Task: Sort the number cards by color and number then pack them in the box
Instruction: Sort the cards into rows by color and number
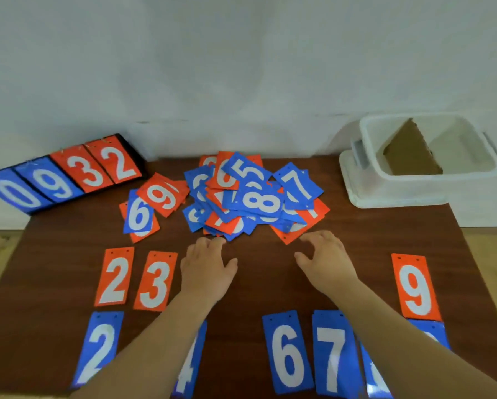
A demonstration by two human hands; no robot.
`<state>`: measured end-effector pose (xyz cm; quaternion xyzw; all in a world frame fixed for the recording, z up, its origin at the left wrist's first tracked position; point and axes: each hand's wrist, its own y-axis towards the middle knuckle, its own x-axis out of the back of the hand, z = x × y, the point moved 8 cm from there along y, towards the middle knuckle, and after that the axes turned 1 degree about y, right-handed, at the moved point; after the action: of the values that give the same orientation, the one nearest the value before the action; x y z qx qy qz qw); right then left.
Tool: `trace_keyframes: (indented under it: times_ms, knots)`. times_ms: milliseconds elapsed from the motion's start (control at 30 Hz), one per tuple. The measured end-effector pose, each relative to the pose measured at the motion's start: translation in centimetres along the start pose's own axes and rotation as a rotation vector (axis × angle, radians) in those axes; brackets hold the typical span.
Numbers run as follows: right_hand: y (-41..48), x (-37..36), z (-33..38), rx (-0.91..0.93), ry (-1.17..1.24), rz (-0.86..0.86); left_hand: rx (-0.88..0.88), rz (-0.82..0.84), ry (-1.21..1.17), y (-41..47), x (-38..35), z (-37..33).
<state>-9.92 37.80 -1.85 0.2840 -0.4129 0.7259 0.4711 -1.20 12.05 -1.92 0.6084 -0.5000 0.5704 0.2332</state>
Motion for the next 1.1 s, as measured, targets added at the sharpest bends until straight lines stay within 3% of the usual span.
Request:
trace_keyframes:
  times_ms: [333,633,833,1000,1100]
  knots:
    - [2.8,-4.6,8.1,-0.024,-0.001,0.021,0.139,0.001,-0.054,6.1,3.9,12.3]
    - [7.7,-9.1,15.0,0.049,-0.131,0.079,0.402,0.016,-0.041,11.2,5.2,21.0]
    - [14.3,-7.6,13.3,0.008,-0.203,-0.064,0.48,0.048,-0.066,14.5,3.7,23.3]
    - [17.4,-7.7,10.9,-0.051,-0.253,0.058,0.502,-0.007,-0.135,15.5,3.3,24.0]
    - [17.8,-7.5,10.6,-0.085,-0.347,0.038,0.543,-0.035,-0.272,15.7,3.2,24.6]
